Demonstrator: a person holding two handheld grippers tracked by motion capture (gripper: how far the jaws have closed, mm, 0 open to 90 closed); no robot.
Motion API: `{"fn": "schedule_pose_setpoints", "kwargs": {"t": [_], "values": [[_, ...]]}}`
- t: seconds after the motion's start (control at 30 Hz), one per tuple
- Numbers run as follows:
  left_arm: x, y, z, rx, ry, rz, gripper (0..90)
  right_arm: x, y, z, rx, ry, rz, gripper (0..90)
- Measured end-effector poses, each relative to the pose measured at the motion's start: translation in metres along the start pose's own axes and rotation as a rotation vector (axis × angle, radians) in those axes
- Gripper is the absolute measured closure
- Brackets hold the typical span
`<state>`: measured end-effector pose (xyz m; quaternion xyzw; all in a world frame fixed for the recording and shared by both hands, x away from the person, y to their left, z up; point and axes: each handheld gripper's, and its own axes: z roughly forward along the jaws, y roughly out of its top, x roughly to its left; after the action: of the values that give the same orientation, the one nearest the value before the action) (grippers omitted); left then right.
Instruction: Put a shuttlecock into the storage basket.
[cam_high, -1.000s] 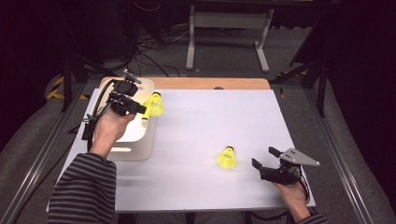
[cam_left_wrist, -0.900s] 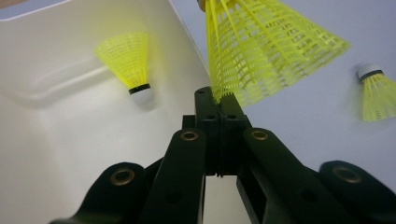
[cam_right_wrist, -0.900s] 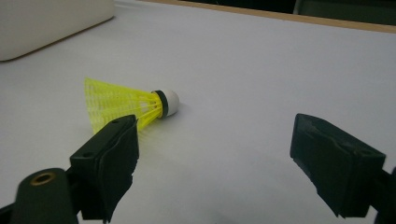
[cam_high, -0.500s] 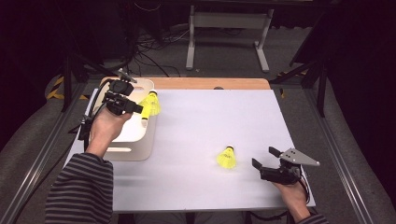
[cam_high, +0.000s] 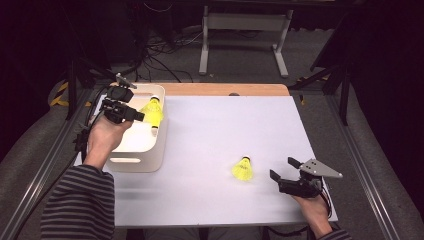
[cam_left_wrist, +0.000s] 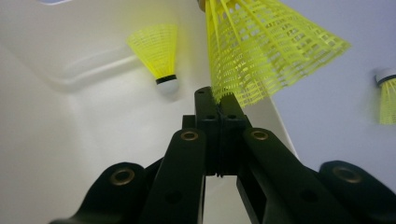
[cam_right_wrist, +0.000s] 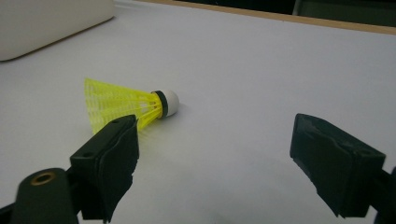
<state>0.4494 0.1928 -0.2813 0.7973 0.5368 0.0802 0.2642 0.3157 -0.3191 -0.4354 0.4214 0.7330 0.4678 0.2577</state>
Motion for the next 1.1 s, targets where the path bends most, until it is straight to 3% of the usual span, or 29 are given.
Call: {"fn": "schedule_pose_setpoints", "kwargs": {"t": [0.5, 1.1], "values": [[0.017, -0.009, -0.001, 0.007, 0.033, -0.025, 90.0, 0.000, 0.000, 0.000, 0.003, 0.000, 0.001, 16.3], [0.032, -0.010, 0.013, 0.028, 0.069, -0.058, 89.7, 0.000, 0.000, 0.000, 0.002, 0.001, 0.001, 16.3]]}}
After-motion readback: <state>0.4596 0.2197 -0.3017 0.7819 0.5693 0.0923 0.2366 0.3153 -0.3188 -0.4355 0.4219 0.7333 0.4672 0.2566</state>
